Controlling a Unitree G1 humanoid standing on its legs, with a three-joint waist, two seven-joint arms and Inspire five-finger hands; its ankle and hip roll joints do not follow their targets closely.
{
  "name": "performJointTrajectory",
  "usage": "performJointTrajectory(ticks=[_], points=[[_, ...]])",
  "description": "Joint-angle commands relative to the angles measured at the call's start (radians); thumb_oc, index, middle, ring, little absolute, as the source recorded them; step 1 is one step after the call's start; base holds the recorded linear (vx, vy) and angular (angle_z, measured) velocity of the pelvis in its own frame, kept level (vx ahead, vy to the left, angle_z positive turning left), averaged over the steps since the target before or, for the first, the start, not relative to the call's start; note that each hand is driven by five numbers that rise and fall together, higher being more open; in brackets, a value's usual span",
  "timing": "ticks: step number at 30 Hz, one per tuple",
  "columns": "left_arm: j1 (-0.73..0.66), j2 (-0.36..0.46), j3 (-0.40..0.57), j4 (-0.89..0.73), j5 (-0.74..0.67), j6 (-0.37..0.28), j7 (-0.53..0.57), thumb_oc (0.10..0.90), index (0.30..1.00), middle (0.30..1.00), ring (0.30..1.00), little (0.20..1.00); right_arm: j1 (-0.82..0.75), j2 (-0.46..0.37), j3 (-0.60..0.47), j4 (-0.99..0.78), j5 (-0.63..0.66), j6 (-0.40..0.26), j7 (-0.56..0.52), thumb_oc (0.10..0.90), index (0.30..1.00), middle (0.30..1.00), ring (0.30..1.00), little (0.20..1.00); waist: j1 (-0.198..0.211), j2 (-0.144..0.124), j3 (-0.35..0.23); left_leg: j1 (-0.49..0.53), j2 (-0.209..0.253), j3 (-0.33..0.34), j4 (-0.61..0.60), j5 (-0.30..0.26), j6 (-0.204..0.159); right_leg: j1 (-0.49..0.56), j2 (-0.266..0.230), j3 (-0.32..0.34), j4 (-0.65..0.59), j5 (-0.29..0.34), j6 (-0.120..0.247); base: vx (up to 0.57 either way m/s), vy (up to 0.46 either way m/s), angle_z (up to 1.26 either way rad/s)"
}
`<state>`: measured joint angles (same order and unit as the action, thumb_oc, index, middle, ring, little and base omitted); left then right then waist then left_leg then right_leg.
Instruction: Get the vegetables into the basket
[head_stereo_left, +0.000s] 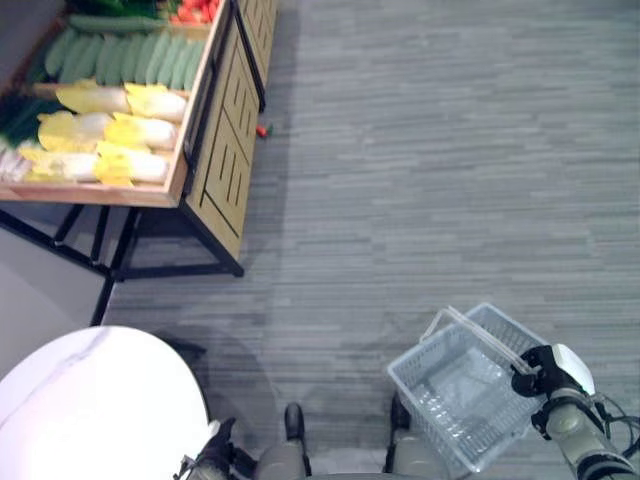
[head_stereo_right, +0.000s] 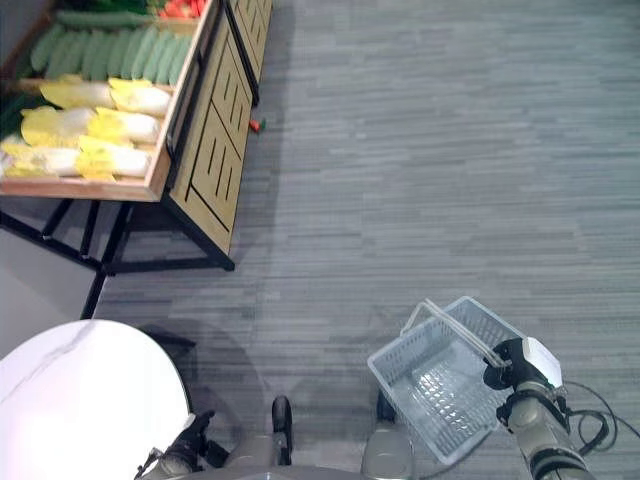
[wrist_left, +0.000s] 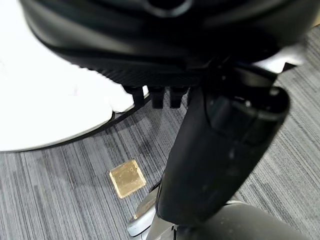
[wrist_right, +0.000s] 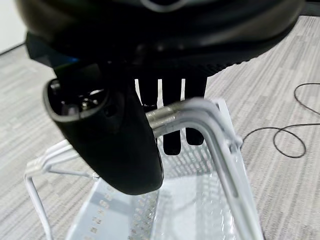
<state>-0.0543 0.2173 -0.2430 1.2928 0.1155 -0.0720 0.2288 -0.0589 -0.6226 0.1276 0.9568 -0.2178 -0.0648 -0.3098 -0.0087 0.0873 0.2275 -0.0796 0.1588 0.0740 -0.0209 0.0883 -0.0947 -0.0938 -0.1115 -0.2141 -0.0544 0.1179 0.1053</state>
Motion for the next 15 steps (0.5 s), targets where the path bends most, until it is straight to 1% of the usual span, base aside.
performJointTrajectory(ticks=[1,2,3,4,5,6,7,8,9,10,11,12,14,15], points=[[-0.009,0.022,0.013,0.028,-0.047,0.008,0.032,0.9,1.0,1.0,1.0,1.0,-0.043,-0.091,-0.056,-0.134,0.02,-0.053,-0.091,0.4,0.3,0.3,0.3,0.3,0.024,-0.068,0.045,-0.06,-0.008,-0.09,0.253,-0.017,-0.046,-0.017,-0.019,0.037,0.139,-0.123,-0.001,0.03,-0.124,0.32],[-0.009,0.022,0.013,0.028,-0.047,0.008,0.032,0.9,1.0,1.0,1.0,1.0,-0.043,-0.091,-0.056,-0.134,0.02,-0.053,-0.091,0.4,0.3,0.3,0.3,0.3,0.023,-0.068,0.045,-0.062,-0.008,-0.091,0.254,-0.018,-0.046,-0.017,-0.019,0.036,0.139,-0.123,-0.001,0.1,-0.162,0.37],[0.0,0.021,0.013,0.028,-0.047,0.01,0.033,0.9,1.0,1.0,1.0,1.0,-0.036,-0.099,-0.063,-0.158,0.021,-0.054,-0.088,0.4,0.3,0.3,0.3,0.3,0.046,-0.076,0.074,-0.115,-0.057,-0.149,0.331,0.011,-0.041,0.009,-0.022,0.03,0.133,-0.131,-0.011,0.2,-0.159,0.29],[0.013,0.02,0.016,0.041,-0.043,0.015,0.026,0.9,1.0,1.0,1.0,1.0,-0.05,-0.097,-0.066,-0.157,0.033,-0.053,-0.088,0.4,0.3,0.3,0.3,0.3,0.056,-0.077,0.08,-0.201,-0.102,-0.147,0.286,-0.002,-0.028,0.039,-0.02,0.025,0.108,-0.137,-0.009,0.21,-0.157,0.33],[0.014,0.02,0.016,0.041,-0.043,0.015,0.026,0.9,1.0,1.0,1.0,1.0,-0.049,-0.097,-0.066,-0.157,0.033,-0.052,-0.088,0.4,0.3,0.3,0.3,0.3,0.056,-0.078,0.079,-0.2,-0.103,-0.146,0.288,-0.005,-0.027,0.041,-0.021,0.025,0.107,-0.138,-0.008,0.2,-0.063,0.31],[0.019,0.018,0.017,0.046,-0.039,0.015,0.025,0.9,1.0,1.0,1.0,1.0,-0.049,-0.092,-0.068,-0.17,0.04,-0.056,-0.086,0.4,0.3,0.3,0.3,0.3,0.062,-0.081,0.077,-0.221,-0.103,-0.138,0.263,-0.008,-0.022,0.054,-0.018,0.028,0.095,-0.142,-0.005,0.18,0.001,0.22],[0.031,0.018,0.016,0.05,-0.032,0.014,0.023,0.9,1.0,1.0,1.0,1.0,-0.049,-0.092,-0.069,-0.183,0.041,-0.056,-0.089,0.4,0.3,0.3,0.3,0.3,0.071,-0.078,0.072,-0.245,-0.089,-0.124,0.209,0.028,-0.02,0.068,-0.008,0.031,0.082,-0.152,-0.003,0.28,0.029,0.03],[0.04,0.014,0.013,0.056,-0.025,0.018,0.018,0.9,1.0,1.0,1.0,1.0,-0.054,-0.09,-0.067,-0.177,0.045,-0.057,-0.091,0.4,0.3,0.3,0.3,0.3,0.082,-0.069,0.065,-0.264,-0.075,-0.12,0.156,0.064,-0.015,0.083,0.006,0.033,0.076,-0.159,-0.002,0.29,0.053,-0.15],[0.049,0.013,0.012,0.061,-0.018,0.019,0.016,0.9,1.0,1.0,1.0,1.0,-0.059,-0.083,-0.059,-0.18,0.045,-0.059,-0.095,0.4,0.3,0.3,0.3,0.3,0.093,-0.068,0.06,-0.263,-0.067,-0.12,0.113,0.085,-0.014,0.098,0.016,0.039,0.073,-0.168,-0.002,0.3,0.068,-0.16],[0.056,0.012,0.009,0.066,-0.009,0.017,0.015,0.9,1.0,1.0,1.0,1.0,-0.063,-0.076,-0.05,-0.181,0.042,-0.062,-0.1,0.4,0.3,0.3,0.3,0.3,0.104,-0.067,0.057,-0.273,-0.066,-0.128,0.063,0.115,-0.021,0.114,0.024,0.052,0.072,-0.18,-0.002,0.33,0.071,-0.21],[0.061,0.014,0.007,0.068,-0.003,0.015,0.011,0.9,1.0,1.0,1.0,1.0,-0.072,-0.075,-0.041,-0.169,0.038,-0.065,-0.098,0.4,0.3,0.3,0.3,0.3,0.116,-0.067,0.051,-0.275,-0.068,-0.145,0.025,0.127,-0.025,0.137,0.031,0.069,0.07,-0.194,-0.001,0.51,0.164,-0.29],[0.079,0.015,0.019,0.075,0.001,0.015,0.004,0.9,1.0,1.0,1.0,1.0,-0.072,-0.068,-0.026,-0.198,0.025,-0.063,-0.084,0.4,0.3,0.3,0.3,0.3,0.132,-0.065,0.037,-0.269,-0.071,-0.167,-0.014,0.147,-0.03,0.181,0.041,0.109,0.072,-0.219,0.0,0.4,0.137,-0.32],[0.088,0.017,0.023,0.078,0.005,0.015,0.006,0.9,1.0,1.0,1.0,1.0,-0.07,-0.062,-0.019,-0.21,0.018,-0.062,-0.077,0.4,0.3,0.3,0.3,0.3,0.142,-0.068,0.03,-0.26,-0.07,-0.172,-0.003,0.159,-0.03,0.201,0.041,0.125,0.075,-0.228,0.004,0.35,0.183,-0.64],[0.093,0.026,0.029,0.079,0.014,0.017,0.006,0.9,1.0,1.0,1.0,1.0,-0.055,-0.048,-0.019,-0.217,0.006,-0.059,-0.068,0.4,0.3,0.3,0.3,0.3,0.148,-0.081,0.01,-0.23,-0.071,-0.163,-0.007,0.145,-0.012,0.219,0.026,0.138,0.087,-0.238,0.019,0.32,0.196,-0.96]])
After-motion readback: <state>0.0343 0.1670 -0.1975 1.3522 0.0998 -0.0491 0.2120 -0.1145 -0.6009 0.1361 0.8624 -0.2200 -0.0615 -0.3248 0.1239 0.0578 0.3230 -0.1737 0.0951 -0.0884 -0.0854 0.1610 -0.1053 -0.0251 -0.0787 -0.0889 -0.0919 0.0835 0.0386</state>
